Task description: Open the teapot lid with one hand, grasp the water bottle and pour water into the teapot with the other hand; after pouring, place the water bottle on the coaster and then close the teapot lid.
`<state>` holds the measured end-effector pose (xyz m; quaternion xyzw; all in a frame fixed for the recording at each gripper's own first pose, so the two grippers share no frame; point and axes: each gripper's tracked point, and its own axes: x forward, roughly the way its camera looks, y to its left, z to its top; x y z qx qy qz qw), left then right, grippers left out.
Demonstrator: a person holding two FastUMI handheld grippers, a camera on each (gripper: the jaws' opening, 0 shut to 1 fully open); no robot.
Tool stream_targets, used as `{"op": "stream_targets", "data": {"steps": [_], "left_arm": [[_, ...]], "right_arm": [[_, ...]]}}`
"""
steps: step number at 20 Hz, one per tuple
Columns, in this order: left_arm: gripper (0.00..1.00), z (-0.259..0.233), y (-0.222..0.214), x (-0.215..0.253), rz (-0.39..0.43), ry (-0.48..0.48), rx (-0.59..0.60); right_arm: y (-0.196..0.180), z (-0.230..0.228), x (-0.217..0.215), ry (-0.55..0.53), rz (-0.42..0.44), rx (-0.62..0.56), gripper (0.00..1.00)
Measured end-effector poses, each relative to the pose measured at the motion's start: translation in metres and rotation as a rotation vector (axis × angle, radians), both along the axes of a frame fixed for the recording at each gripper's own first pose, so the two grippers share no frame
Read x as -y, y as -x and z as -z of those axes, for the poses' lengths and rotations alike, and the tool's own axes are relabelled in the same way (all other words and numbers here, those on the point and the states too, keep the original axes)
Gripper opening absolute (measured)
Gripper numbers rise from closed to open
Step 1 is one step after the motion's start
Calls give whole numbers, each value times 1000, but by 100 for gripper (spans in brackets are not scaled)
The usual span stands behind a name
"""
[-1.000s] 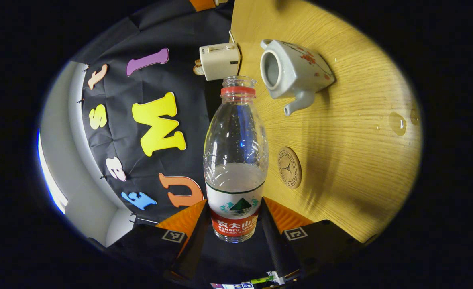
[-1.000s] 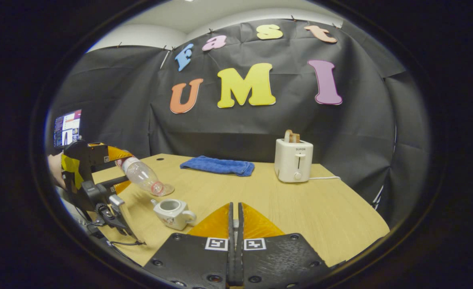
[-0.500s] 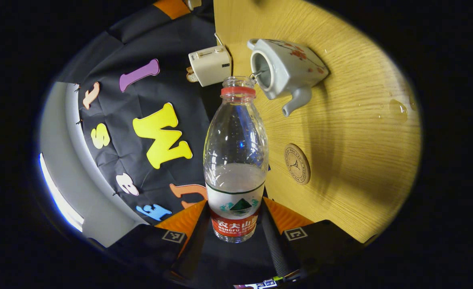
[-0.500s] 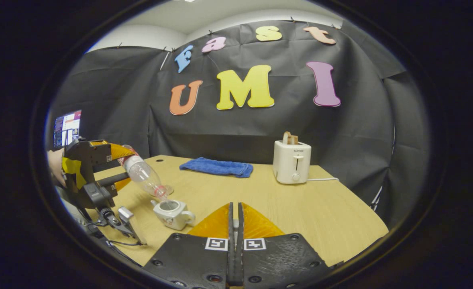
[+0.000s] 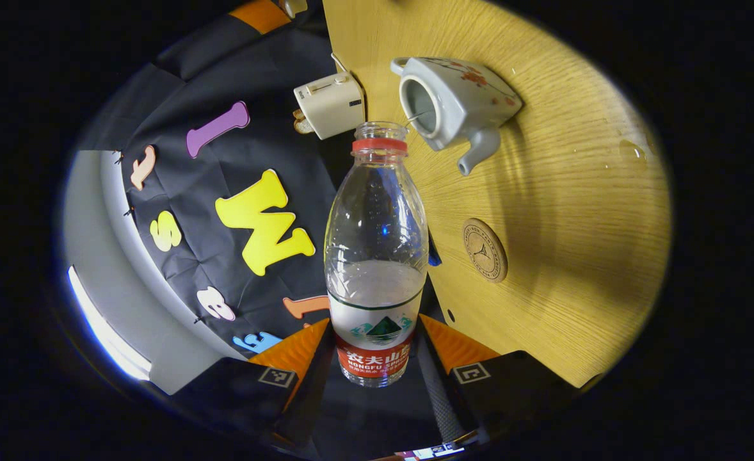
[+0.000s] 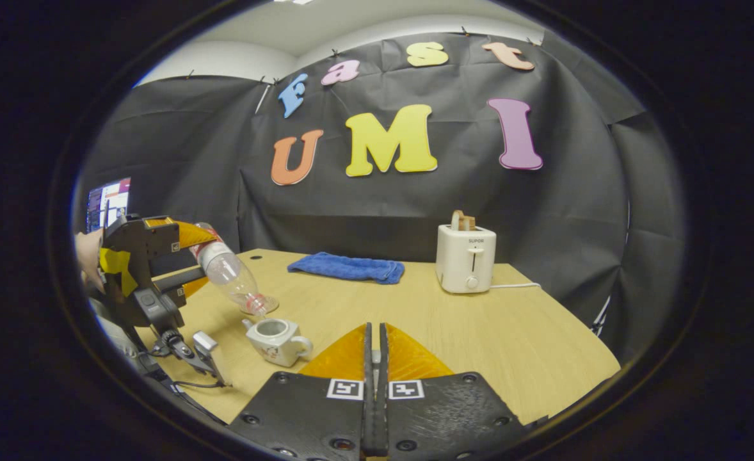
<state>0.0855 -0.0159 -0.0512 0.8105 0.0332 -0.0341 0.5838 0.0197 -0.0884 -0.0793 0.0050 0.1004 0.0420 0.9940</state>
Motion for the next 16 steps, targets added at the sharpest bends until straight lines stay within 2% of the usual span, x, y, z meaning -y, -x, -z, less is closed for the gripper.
{"op": "stream_targets", "data": {"steps": [16], "left_arm": [[74,-14,-2,6,11,-104,16]], "right_arm": [[3,-1,2,-18,-7,8,0]]}}
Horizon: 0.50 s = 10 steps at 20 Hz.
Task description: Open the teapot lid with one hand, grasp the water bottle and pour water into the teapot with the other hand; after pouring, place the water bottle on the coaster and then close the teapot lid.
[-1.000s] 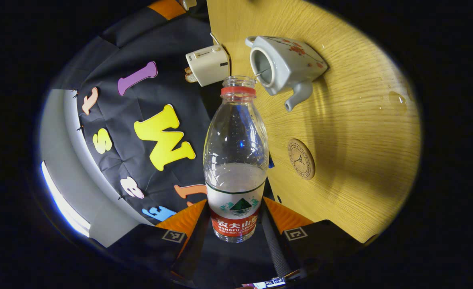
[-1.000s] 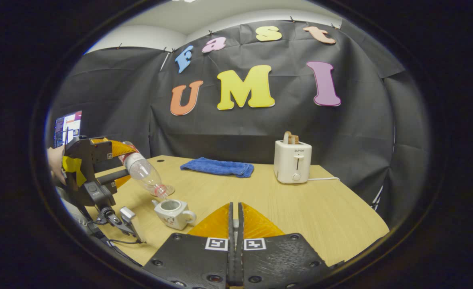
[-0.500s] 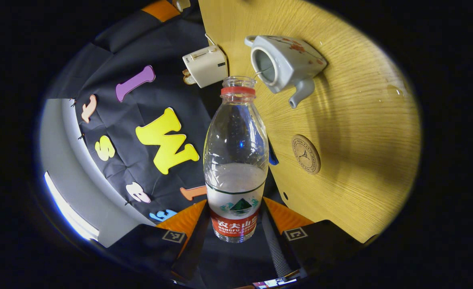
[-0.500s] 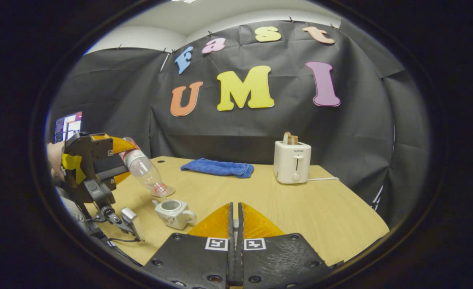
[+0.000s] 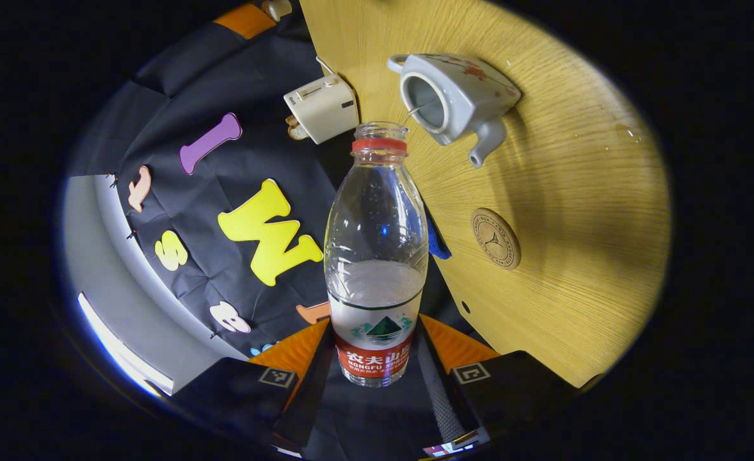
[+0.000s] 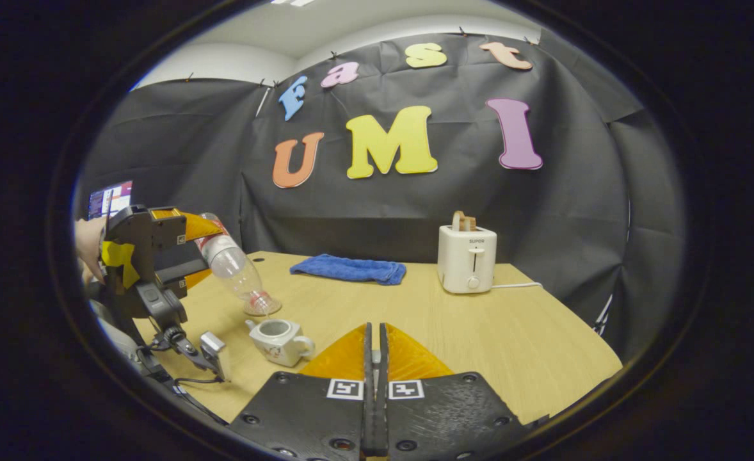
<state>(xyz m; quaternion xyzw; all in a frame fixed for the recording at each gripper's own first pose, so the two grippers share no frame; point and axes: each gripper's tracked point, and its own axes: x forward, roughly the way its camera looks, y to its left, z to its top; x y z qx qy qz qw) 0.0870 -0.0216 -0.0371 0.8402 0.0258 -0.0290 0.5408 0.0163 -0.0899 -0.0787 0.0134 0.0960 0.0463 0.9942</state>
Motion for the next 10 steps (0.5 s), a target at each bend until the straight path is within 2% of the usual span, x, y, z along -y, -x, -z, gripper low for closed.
{"op": "stream_targets", "data": {"steps": [10], "left_arm": [[74,-11,2,5,6,-66,20]], "right_arm": [[1,2,4,-17,0,1,0]]}}
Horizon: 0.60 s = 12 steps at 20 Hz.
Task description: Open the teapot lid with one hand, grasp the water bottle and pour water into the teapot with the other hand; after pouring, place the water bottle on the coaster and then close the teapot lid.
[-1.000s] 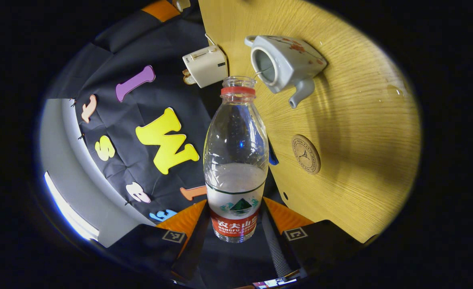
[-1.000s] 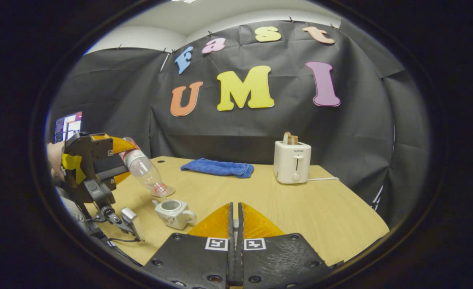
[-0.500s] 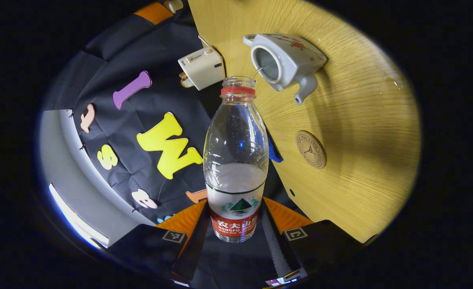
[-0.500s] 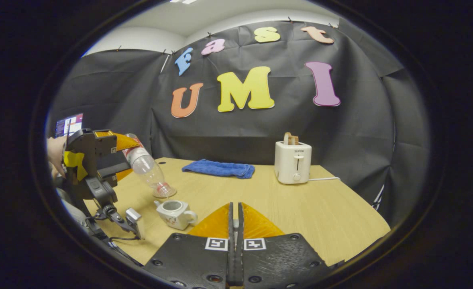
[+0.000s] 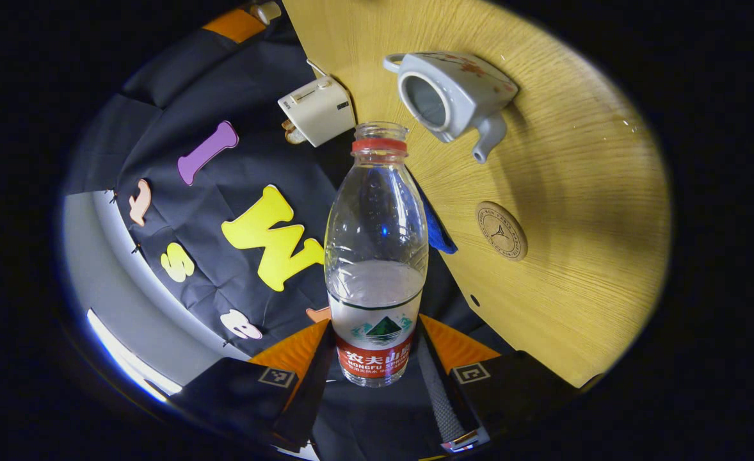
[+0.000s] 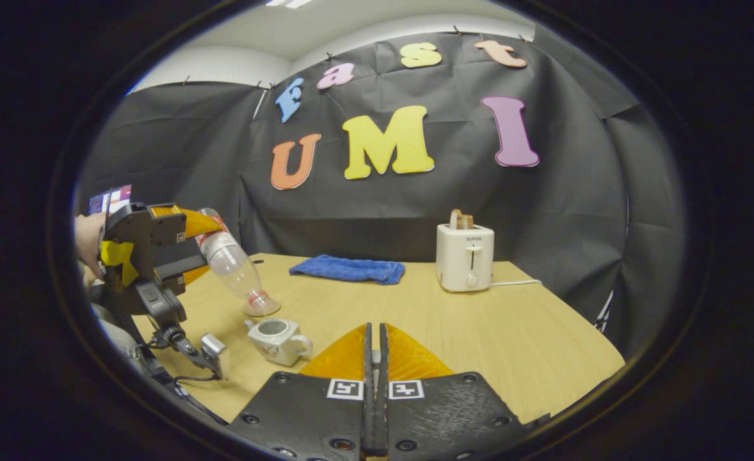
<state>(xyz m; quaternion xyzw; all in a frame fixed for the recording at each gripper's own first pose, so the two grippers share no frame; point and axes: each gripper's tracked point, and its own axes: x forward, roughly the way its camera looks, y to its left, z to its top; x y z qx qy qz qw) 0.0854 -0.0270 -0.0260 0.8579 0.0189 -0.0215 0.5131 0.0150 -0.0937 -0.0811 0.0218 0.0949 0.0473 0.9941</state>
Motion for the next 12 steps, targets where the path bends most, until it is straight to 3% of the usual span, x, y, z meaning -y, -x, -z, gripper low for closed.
{"op": "stream_targets", "data": {"steps": [8,12], "left_arm": [[74,-4,0,6,12,-19,15],[74,9,1,-4,-18,115,-20]], "right_arm": [[1,0,4,-6,4,3,0],[3,1,5,-16,7,-3,0]]}}
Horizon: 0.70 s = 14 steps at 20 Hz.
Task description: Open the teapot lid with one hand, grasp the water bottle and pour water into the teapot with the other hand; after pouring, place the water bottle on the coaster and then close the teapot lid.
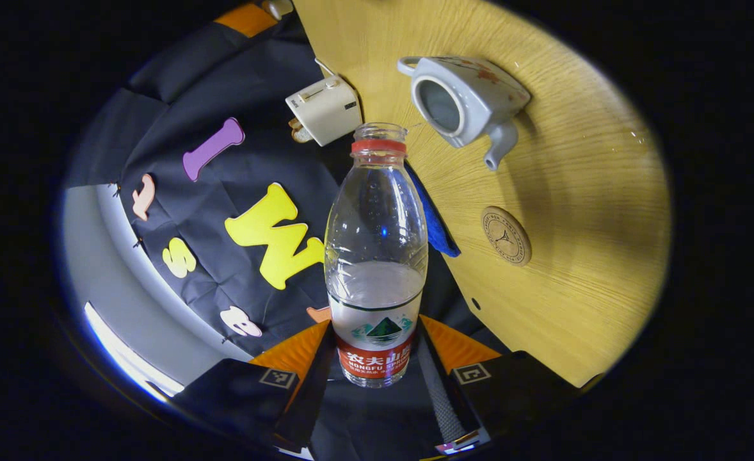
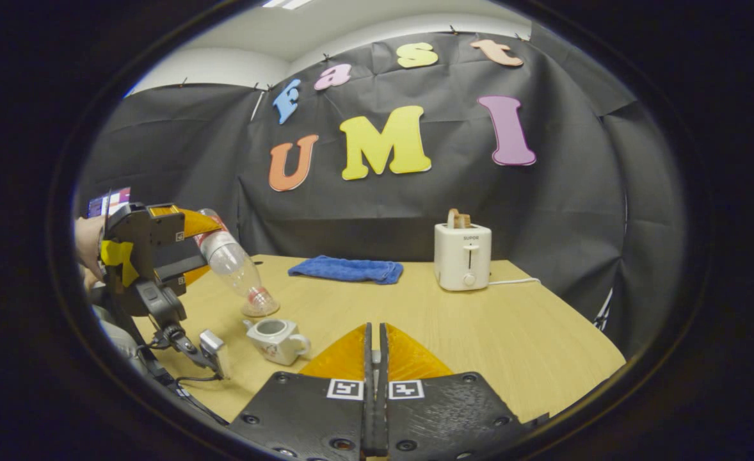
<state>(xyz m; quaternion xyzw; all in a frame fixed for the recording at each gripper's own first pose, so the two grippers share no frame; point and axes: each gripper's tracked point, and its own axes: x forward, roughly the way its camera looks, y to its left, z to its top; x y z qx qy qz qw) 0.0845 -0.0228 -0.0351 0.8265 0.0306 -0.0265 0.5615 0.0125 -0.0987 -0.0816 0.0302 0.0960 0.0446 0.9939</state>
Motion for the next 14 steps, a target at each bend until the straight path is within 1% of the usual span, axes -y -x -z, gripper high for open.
{"op": "stream_targets", "data": {"steps": [2,4,6,8,10,12,14], "left_arm": [[74,12,1,-9,-38,125,-39],[74,19,5,-10,-48,241,-45],[74,31,6,-22,-89,417,-86],[74,49,12,-32,-153,660,-159],[74,59,28,-33,-210,937,-209],[74,57,34,-25,-228,1193,-230],[75,49,34,-18,-221,1398,-233]], "right_arm": [[0,1,-2,-19,-6,-11,0],[1,0,-3,-19,-7,-15,0],[1,-2,-5,-14,-8,-13,0],[1,-5,-9,-16,-14,-12,0],[1,-7,-11,-12,-13,-9,0],[0,-7,-13,-11,-18,-14,0],[0,-8,-18,-8,-23,-15,0]]}}
